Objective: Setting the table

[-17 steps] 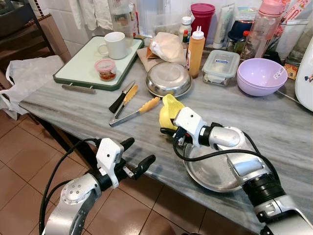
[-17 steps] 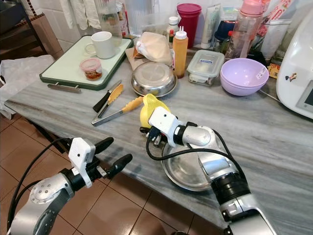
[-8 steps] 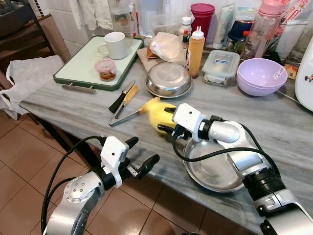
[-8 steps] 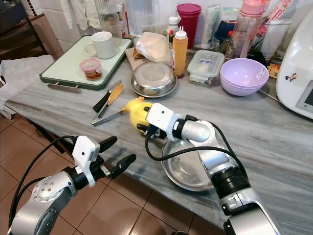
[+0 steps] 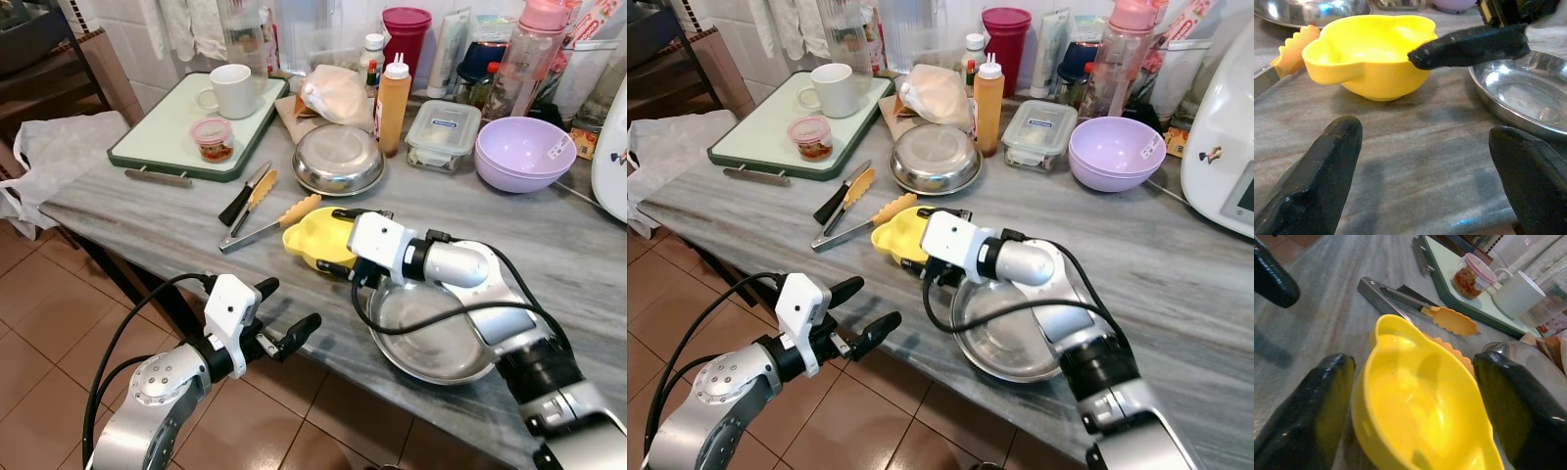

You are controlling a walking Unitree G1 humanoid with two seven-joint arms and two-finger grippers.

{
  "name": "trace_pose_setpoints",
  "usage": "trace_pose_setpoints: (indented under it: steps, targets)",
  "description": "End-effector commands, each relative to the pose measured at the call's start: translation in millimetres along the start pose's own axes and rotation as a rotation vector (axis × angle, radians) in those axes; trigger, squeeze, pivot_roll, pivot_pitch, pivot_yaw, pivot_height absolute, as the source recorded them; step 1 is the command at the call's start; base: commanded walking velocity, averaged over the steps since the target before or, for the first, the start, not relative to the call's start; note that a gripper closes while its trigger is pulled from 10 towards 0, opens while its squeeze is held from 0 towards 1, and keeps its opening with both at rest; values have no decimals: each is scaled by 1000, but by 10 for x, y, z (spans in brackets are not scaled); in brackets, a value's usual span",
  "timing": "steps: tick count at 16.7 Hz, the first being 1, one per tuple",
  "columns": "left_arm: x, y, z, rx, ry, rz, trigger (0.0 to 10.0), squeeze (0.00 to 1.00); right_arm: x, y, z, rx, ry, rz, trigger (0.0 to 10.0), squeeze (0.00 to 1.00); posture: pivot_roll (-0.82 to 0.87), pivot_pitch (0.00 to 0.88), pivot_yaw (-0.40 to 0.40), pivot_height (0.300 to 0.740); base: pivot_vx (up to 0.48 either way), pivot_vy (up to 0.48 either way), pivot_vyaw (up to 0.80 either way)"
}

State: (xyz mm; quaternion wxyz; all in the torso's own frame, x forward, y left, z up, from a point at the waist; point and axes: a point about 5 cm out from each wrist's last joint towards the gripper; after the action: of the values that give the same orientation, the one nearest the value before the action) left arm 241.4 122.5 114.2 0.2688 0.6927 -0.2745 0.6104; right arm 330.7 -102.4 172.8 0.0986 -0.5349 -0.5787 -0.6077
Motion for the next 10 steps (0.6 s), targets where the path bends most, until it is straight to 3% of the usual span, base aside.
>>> trace_pose_setpoints:
  steps: [1,4,5,6,8,10]
  targets:
    - [28,-7,-25,8,-7,23,10000,0,64,-13,8,15,17,-39,10000,1000,-30,92,67,740,0,0,0]
    - [28,-7,-25,8,-7,23,10000,0,64,-13,8,15,17,-39,10000,1000,-30,92,67,740,0,0,0]
    - [32,-19,-22,14,-4,25,10000,0,130,38,-79,-90,46,-27,10000,1000,-26,83,68,740,0,0,0]
    - [43,-44,-18,27,4,27,10000,0,170,82,-309,-312,64,36,10000,1000,-30,83,71,740,0,0,0]
    - [46,-48,-18,28,6,25,10000,0,162,74,-341,-341,63,47,10000,1000,-33,84,75,740,0,0,0]
    - [90,-66,-9,16,32,25,10000,0,91,-1,-518,-485,66,174,10000,1000,-54,73,92,740,0,0,0]
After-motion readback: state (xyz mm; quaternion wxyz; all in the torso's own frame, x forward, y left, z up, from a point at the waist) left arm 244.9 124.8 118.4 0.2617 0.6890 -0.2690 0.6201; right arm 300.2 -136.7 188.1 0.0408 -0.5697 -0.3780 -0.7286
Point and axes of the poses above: a point about 5 cm out from each wrist's last joint towards the gripper, its own z axis pointing out of the wrist towards the gripper, its own x axis along the axis of the wrist's last joint, y = z × x, and after that the axes turned 1 degree about z, right-handed
